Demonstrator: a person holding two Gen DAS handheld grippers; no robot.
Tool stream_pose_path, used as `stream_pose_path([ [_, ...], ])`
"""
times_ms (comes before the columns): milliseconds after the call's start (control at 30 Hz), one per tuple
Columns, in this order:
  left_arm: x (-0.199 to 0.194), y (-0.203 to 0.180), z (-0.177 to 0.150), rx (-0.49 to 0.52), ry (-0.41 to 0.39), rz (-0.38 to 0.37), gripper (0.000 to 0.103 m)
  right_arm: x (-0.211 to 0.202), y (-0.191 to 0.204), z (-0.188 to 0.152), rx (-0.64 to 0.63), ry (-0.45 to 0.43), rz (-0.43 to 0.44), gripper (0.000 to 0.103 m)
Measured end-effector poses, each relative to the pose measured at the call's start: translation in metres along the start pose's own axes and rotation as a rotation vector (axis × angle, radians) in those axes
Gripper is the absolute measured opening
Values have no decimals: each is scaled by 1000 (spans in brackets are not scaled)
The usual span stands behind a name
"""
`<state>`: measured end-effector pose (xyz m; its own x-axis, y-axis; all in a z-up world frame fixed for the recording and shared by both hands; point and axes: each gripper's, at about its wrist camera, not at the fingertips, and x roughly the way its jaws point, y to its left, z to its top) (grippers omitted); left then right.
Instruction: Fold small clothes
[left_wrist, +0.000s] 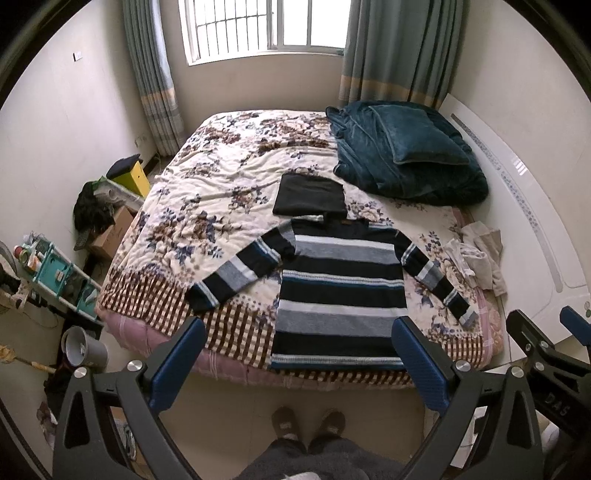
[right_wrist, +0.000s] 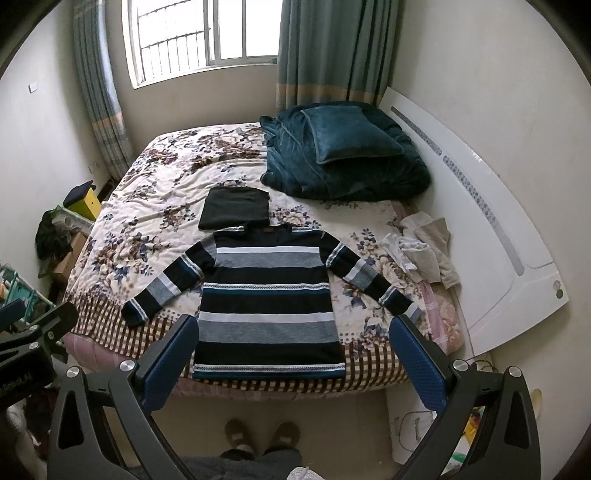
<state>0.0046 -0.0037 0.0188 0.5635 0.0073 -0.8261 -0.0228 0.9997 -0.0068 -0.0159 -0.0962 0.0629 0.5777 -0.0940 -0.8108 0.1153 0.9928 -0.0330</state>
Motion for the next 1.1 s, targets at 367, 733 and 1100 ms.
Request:
stream_pose_path([
  [367,106,13,24,51,2,69,103,120,-37,2,235,56,-106,103],
  [733,274,-46,76,98,95,66,103,352,-164,12,506,192,-239,103],
  [1100,477,-131,72,57,284,104,103,598,-332,-67,846,454,-281,103],
])
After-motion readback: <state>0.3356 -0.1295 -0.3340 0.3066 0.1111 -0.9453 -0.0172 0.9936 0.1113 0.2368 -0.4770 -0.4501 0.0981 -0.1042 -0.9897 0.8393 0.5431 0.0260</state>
